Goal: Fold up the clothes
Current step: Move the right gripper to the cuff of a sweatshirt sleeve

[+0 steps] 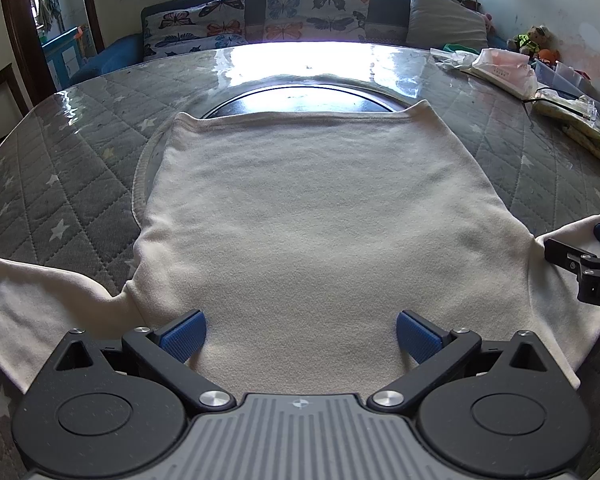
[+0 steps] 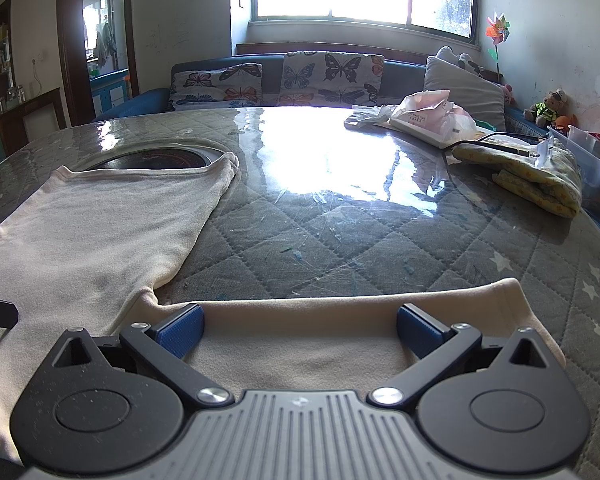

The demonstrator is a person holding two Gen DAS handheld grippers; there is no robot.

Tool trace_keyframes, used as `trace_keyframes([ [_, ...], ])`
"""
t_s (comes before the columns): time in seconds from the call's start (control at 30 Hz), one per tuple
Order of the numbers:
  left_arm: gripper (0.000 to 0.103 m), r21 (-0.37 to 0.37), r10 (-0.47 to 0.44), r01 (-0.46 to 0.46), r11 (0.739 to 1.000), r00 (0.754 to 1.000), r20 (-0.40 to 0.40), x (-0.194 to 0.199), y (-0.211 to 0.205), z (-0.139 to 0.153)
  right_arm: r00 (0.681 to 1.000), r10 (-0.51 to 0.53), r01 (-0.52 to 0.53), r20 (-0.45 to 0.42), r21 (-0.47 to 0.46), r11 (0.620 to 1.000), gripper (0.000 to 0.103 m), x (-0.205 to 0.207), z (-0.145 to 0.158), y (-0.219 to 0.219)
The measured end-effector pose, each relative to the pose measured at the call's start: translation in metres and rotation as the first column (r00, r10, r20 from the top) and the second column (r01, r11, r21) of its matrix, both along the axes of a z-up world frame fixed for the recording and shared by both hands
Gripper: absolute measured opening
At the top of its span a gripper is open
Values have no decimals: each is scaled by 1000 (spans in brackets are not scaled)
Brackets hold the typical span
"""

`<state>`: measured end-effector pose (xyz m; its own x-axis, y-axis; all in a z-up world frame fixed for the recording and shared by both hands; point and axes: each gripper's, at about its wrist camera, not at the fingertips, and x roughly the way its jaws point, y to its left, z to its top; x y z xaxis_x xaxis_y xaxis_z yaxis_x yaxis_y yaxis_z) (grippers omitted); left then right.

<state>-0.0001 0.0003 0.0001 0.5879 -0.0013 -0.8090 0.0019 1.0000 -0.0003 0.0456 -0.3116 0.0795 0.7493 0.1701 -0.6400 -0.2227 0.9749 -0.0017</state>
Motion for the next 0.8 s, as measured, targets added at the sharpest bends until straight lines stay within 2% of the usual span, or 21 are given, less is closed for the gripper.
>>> trace_keyframes([
  [0.33, 103, -4, -9, 9, 1000, 1000, 12, -5, 10, 3, 999, -20, 20, 41, 5, 1000, 103, -9, 9, -8],
  [0.57, 103, -12, -51, 52, 999, 998, 46, -9, -3, 13, 989, -135, 136, 68, -13, 991, 102, -14, 21, -42],
  [0.8, 103, -7, -118, 119, 993, 991, 56, -13, -18, 15, 965, -262, 263, 28, -13, 965, 88, -9, 17, -82],
])
